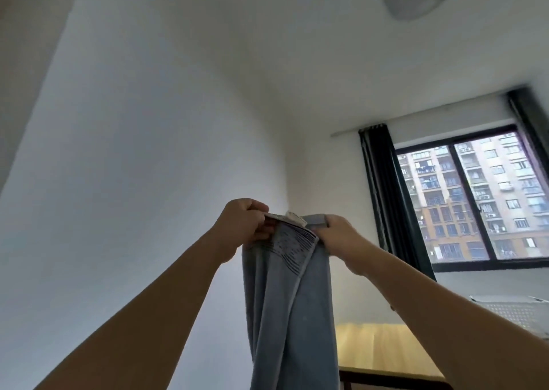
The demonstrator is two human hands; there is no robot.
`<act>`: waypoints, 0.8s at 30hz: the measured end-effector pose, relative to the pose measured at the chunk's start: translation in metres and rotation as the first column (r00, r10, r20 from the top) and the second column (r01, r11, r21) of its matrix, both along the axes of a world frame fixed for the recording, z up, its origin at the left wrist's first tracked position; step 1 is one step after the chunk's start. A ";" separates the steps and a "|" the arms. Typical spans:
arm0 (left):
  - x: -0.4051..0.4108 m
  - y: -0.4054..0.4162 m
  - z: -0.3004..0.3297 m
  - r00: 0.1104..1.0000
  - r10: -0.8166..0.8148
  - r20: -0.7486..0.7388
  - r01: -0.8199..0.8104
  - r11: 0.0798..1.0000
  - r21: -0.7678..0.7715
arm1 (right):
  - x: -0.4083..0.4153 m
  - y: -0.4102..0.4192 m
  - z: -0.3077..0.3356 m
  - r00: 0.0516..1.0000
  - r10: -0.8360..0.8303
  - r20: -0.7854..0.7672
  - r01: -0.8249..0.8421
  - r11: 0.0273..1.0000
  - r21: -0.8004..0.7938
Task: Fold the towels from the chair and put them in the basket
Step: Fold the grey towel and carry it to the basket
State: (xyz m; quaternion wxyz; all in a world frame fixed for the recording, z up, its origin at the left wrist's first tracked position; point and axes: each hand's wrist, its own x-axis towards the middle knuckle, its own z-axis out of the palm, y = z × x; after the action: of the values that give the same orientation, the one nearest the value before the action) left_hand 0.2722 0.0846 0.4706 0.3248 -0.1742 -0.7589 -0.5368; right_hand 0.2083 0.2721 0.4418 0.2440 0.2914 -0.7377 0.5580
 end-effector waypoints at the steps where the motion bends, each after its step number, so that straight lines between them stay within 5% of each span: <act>1: -0.001 0.001 0.005 0.994 0.079 -0.074 -0.085 0.993 -0.077 | 0.003 0.001 0.008 0.997 -0.029 -0.065 0.029 1.000 -0.007; 5: 0.006 0.002 0.024 0.904 0.295 -0.310 -0.355 0.921 -0.162 | 0.016 0.003 0.034 0.945 -0.154 -0.288 0.170 0.985 0.031; 8: 0.009 0.001 0.033 0.858 0.362 -0.364 -0.434 0.890 -0.138 | 0.032 -0.001 0.046 0.938 -0.182 -0.295 0.221 0.969 0.107; 13: 0.012 -0.002 0.041 0.828 0.446 -0.338 -0.501 0.860 -0.092 | 0.053 -0.002 0.050 0.976 0.191 -0.104 -0.166 0.964 0.207; 16: 0.014 -0.004 0.043 0.824 0.475 -0.308 -0.513 0.857 -0.050 | 0.059 -0.004 0.044 0.965 0.220 -0.143 -0.150 0.910 0.388; 24: 0.013 -0.010 0.029 0.831 0.481 -0.280 -0.536 0.826 -0.171 | 0.032 -0.014 0.046 0.977 0.063 -0.205 -0.041 0.993 0.111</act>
State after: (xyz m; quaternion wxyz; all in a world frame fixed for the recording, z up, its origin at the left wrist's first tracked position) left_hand 0.2853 0.0747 0.4993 0.5169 -0.0622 -0.7955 -0.3100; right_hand 0.2401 0.2578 0.4877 0.2893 0.3801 -0.7288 0.4905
